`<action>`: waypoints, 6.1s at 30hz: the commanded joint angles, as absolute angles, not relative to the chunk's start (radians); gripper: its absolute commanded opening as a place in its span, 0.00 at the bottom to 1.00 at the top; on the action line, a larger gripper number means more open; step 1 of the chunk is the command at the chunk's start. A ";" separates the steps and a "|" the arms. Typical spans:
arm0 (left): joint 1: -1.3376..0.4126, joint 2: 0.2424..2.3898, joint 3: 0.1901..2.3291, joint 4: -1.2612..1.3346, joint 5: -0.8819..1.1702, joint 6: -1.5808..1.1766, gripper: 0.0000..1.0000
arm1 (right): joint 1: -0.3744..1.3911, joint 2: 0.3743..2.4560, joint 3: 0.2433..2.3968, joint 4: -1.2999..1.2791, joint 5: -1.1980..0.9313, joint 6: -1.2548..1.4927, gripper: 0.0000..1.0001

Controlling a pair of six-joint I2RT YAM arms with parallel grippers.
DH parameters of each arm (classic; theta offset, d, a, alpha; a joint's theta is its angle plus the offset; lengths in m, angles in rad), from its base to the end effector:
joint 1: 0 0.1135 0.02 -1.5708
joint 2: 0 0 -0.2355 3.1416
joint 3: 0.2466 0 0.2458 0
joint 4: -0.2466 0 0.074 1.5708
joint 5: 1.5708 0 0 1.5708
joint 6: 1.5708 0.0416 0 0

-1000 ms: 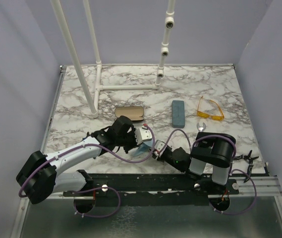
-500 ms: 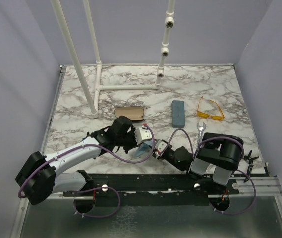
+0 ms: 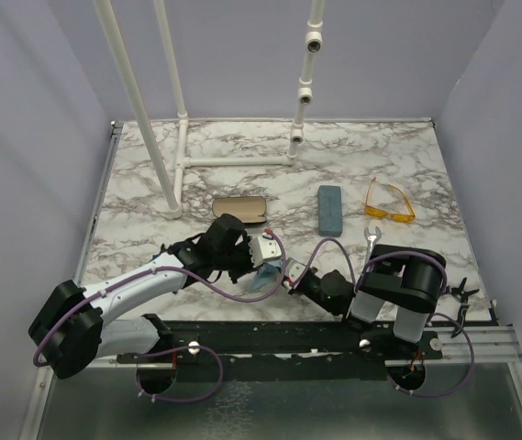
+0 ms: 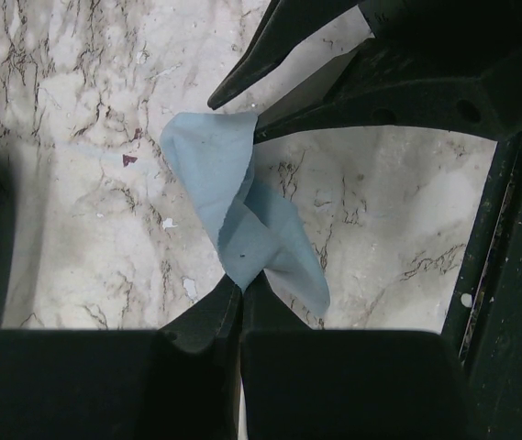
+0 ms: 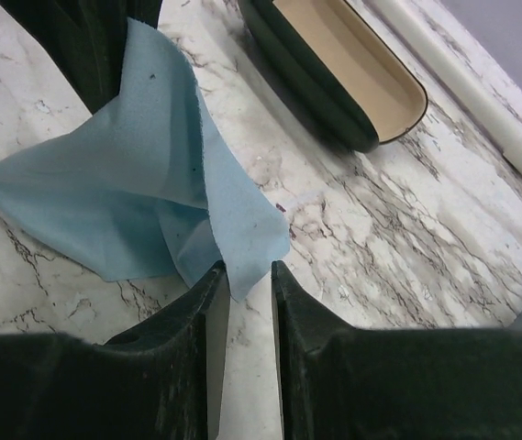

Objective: Organize the sunglasses
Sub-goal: Fold the glasses cleaning cloth at the center of the board.

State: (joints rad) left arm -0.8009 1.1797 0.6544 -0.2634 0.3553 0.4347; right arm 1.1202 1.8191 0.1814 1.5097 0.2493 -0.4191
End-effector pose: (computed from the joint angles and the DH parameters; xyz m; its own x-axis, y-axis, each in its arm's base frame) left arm 0.1610 -0.1868 0.1834 -0.0925 0.6627 -0.7432 0.9733 0.2177 0.0730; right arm 0.1117 0.2072 0.0853 0.2608 -0.3663 -0.8932 -0.7221 0.5400 -0.4324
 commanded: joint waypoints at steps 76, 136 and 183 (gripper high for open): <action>-0.953 1.087 0.630 -0.717 0.291 0.812 0.00 | 1.129 1.394 0.570 0.173 -0.412 -0.160 0.01; -0.755 1.393 0.800 -0.809 0.256 0.670 0.00 | 0.982 1.374 0.385 0.556 -0.396 -0.017 0.26; -0.643 1.467 0.834 -0.766 0.383 0.698 0.00 | 1.103 1.523 0.421 0.573 0.109 0.247 0.57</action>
State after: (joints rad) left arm -0.6426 1.4921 0.8482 -0.7845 0.3363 0.6884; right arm 1.0901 1.4857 0.3786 0.5892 0.0769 0.2619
